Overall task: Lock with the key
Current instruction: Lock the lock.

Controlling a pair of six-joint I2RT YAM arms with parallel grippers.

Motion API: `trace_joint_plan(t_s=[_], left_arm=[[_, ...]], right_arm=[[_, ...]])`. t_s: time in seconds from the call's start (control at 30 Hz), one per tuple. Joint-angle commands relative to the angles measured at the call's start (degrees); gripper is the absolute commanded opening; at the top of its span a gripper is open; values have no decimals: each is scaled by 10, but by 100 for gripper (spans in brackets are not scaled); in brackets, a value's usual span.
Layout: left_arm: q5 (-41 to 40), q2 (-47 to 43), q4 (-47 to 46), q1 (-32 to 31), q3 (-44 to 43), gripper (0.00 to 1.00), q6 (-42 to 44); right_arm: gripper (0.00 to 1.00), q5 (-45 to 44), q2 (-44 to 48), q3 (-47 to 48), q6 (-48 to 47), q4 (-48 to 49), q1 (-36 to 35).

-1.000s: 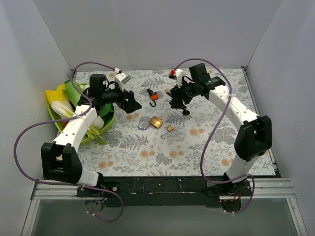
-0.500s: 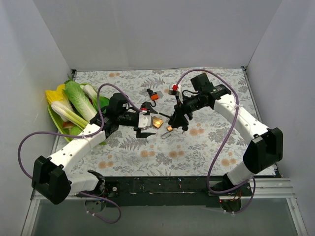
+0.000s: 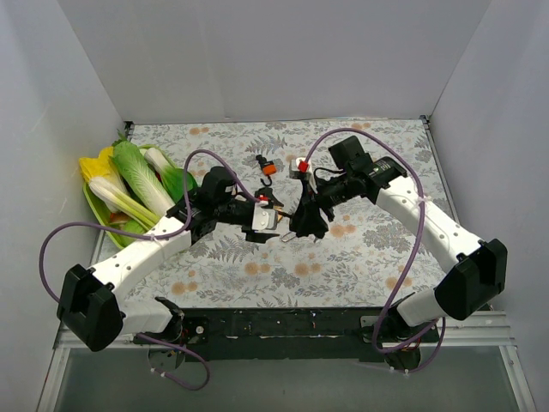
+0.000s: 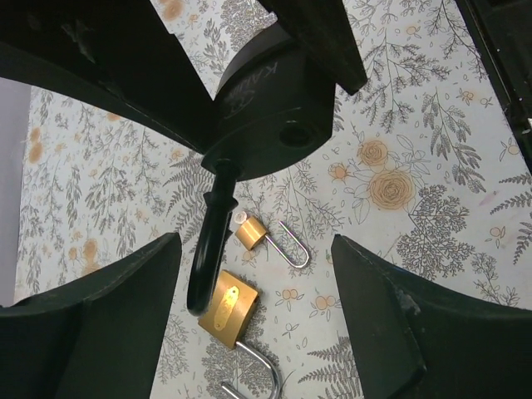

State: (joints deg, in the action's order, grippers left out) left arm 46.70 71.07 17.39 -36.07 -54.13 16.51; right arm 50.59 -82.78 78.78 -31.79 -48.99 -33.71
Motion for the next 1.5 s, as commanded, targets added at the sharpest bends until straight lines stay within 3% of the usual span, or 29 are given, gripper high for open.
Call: trace_joint_plan(t_s=[0.0, 0.73, 0.9, 0.93, 1.03, 1.13, 1.47], left_arm=[[-14, 1, -10, -16, -7, 68, -7], [-52, -23, -10, -64, 24, 2, -48], [-63, -19, -11, -64, 20, 0, -61], [-64, -18, -12, -64, 18, 0, -67], [-73, -21, -24, -64, 14, 0, -84], [-80, -25, -34, -63, 11, 0, -96], [-53, -23, -31, -64, -15, 0, -110]], right_arm=[[1, 39, 31, -10, 6, 34, -14], [1, 55, 43, -26, 33, 56, -28], [1, 50, 44, -27, 38, 58, -28], [26, 45, 42, -24, 49, 60, -28], [77, 15, 28, -3, 59, 35, -27], [84, -9, 17, 8, 62, -4, -15], [87, 59, -6, -50, 67, 5, 57]])
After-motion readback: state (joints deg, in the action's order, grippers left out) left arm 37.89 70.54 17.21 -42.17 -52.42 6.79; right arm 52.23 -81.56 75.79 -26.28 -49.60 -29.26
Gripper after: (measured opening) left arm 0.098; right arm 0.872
